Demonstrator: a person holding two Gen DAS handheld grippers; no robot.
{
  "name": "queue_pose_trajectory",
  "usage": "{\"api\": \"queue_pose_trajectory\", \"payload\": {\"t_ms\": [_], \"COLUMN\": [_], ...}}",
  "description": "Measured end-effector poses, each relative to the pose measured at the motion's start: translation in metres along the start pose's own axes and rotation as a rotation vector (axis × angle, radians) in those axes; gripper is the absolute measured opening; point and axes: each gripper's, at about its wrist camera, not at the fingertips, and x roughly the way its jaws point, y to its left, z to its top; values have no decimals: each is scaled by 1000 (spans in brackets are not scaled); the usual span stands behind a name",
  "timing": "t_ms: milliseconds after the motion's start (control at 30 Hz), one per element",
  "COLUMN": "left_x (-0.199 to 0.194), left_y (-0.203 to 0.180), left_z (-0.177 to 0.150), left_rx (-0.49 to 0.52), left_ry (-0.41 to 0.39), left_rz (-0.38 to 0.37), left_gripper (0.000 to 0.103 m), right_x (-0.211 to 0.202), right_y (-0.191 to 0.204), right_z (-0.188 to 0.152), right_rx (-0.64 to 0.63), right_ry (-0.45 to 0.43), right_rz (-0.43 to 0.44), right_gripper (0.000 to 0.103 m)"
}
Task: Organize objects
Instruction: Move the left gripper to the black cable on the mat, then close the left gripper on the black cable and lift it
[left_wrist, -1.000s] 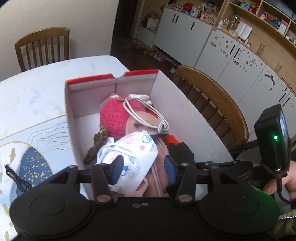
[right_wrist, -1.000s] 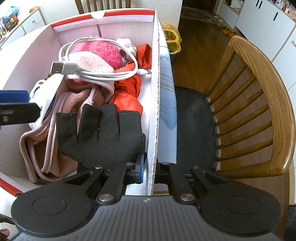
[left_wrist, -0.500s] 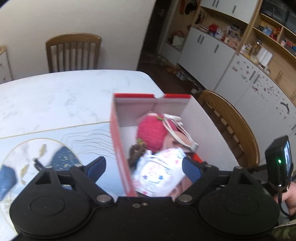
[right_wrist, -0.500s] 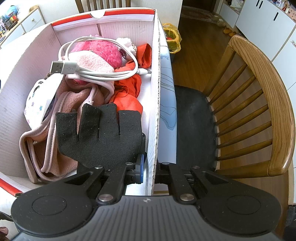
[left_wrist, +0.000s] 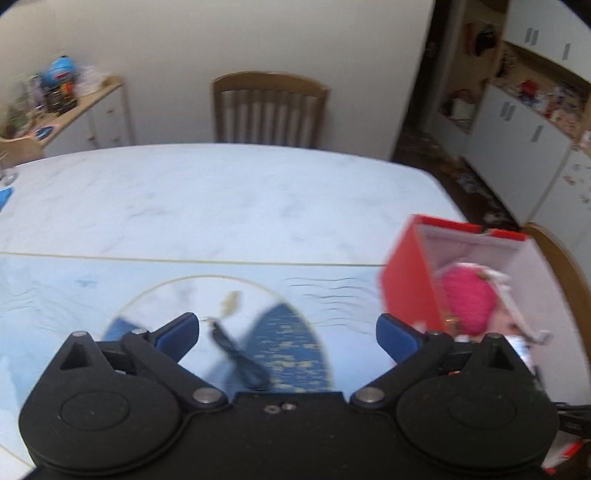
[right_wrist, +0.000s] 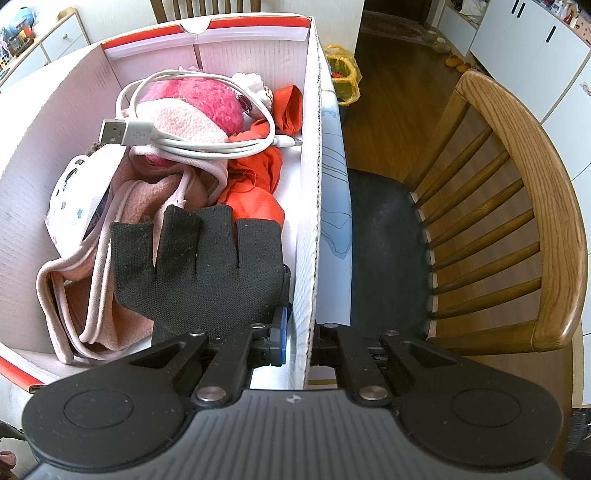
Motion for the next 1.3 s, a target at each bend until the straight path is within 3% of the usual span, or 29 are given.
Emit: {"api": "queue_pose_trajectory", "payload": {"t_ms": [167, 667, 1033, 1133, 1200, 1300], "left_x": [27, 89, 98, 96, 94, 92], "left_y": [19, 44, 41, 36, 33, 28], "left_z": [-9, -19, -18, -16, -15, -15], "left_rx": [-4, -155, -156, -135, -123, -105], "left_ry": [51, 167, 173, 172, 174, 177], "left_rz": [81, 165, 195, 187, 176, 169], "left_gripper": [102, 99, 68, 52, 34, 21], "right_x": [-1, -2, -5, -5, -5, -5], "right_y": [-2, -4, -2, -3, -2, -3], "right_z": [-1, -4, -4, -4, -3, -4], "right_rx": [1, 7, 8, 9, 11, 12], "right_ry": [1, 4, 9, 9, 9, 9], "right_rz": [-3, -22, -32, -33, -33, -33], "right_gripper": [7, 7, 7, 7, 7, 7]}}
